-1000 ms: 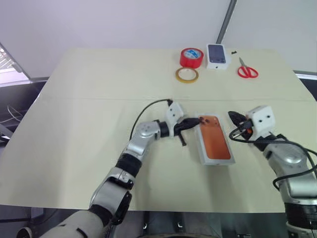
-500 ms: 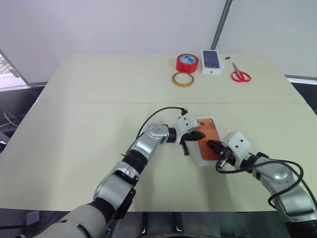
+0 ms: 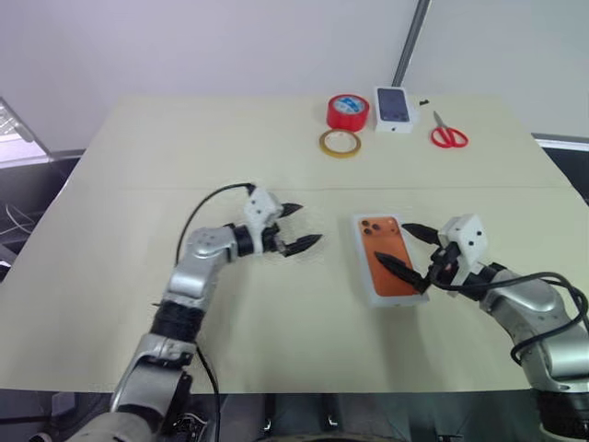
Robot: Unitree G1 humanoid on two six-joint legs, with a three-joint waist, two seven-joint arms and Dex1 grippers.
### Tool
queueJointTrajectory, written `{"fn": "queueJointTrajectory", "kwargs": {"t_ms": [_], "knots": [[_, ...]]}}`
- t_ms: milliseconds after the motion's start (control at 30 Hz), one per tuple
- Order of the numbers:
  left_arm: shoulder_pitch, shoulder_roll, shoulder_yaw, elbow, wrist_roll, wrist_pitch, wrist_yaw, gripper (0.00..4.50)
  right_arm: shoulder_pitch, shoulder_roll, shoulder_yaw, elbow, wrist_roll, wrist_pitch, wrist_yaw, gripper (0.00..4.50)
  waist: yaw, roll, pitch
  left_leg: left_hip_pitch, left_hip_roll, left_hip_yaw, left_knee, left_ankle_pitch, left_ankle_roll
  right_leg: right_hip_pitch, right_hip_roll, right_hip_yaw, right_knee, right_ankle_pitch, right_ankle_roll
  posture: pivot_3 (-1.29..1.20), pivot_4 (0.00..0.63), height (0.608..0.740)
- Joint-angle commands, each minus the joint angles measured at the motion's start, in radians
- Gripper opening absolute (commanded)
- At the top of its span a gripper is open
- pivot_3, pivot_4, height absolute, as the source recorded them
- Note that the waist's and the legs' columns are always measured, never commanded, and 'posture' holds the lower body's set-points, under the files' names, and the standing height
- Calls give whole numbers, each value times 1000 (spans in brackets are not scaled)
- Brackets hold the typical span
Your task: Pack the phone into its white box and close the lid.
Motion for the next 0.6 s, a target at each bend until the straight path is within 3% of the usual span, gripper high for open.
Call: {"fn": "queueJointTrajectory", "kwargs": {"t_ms": [33, 300, 500, 600], "knots": [[44, 73, 73, -111, -59, 53, 7, 4455, -30, -34, -38, 21, 30, -15, 51, 4500, 0, 0, 0, 0, 0, 0, 0, 0, 0, 0, 0, 0, 0, 0, 0, 0, 150, 740], [214, 238, 187, -187, -122, 112, 1, 4455, -12, -112, -46, 74, 25, -36, 171, 4500, -1, 2, 1, 0, 0, 0, -1, 0, 0, 0, -1, 0, -1, 0, 0, 0, 150, 740], [288, 295, 238, -201, -143, 125, 19, 4455, 10, -162, -90, 156, 18, -69, 217, 4500, 1, 3, 2, 0, 0, 0, -1, 0, 0, 0, -1, 0, -2, 0, -1, 0, 150, 740], [324, 305, 255, -192, -119, 46, 31, 4455, 36, -184, -123, 195, 22, -87, 252, 4500, 0, 3, 2, 0, 0, 0, -1, 0, 0, 0, -1, 0, -2, 0, -1, 0, 150, 740]]}}
